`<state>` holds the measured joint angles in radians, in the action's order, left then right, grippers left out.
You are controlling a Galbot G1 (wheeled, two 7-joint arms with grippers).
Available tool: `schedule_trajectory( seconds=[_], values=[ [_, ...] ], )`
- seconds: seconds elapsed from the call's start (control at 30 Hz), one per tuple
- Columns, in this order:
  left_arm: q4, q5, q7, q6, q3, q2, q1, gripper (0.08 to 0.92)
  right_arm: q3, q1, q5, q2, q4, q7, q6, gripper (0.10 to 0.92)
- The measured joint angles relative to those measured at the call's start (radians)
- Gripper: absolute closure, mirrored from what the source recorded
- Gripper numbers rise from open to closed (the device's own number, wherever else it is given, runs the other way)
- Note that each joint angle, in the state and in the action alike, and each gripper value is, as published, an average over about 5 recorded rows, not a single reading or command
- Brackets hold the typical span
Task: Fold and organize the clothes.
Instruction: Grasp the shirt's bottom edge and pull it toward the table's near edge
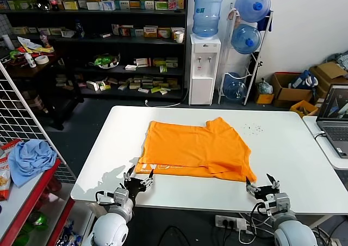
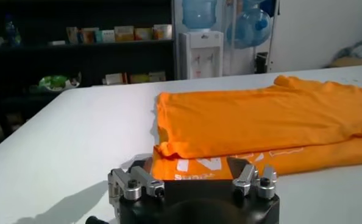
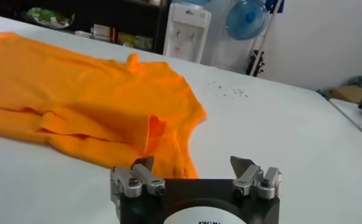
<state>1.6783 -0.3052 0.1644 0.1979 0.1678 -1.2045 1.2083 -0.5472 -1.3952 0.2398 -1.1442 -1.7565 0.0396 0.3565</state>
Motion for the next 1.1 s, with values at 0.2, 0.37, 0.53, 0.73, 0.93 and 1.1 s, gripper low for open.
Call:
schedule_trajectory(
  seconds=[0.2,0.37,0.53,0.73,0.93,1.1],
  values=[
    [-0.019,-0.017,0.004,0.004,-0.001,-0.007,-0.012,0.198,0.011,0.021,-0.005,-0.012,0.036,-0.008,-0.007,0.235],
    [-0.031,-0.032,0.007,0.005,0.003,-0.005,-0.019,0.325,0.019,0.033,-0.012,-0.020,0.055,-0.010,-0.013,0.371],
    [-0.033,-0.043,0.008,0.005,0.008,-0.002,-0.017,0.472,0.022,0.034,-0.016,-0.019,0.059,-0.010,-0.013,0.501],
    [-0.032,-0.048,0.009,0.005,0.010,-0.002,-0.010,0.645,0.022,0.026,-0.016,-0.012,0.051,-0.003,-0.002,0.675],
    [-0.021,-0.050,0.012,0.009,0.011,0.004,0.000,0.818,0.022,0.005,-0.016,-0.001,0.024,0.011,0.018,0.847],
    [-0.007,-0.051,0.011,0.017,0.012,0.008,0.010,0.906,0.023,-0.012,-0.016,0.002,-0.001,0.017,0.030,0.901]
  ],
)
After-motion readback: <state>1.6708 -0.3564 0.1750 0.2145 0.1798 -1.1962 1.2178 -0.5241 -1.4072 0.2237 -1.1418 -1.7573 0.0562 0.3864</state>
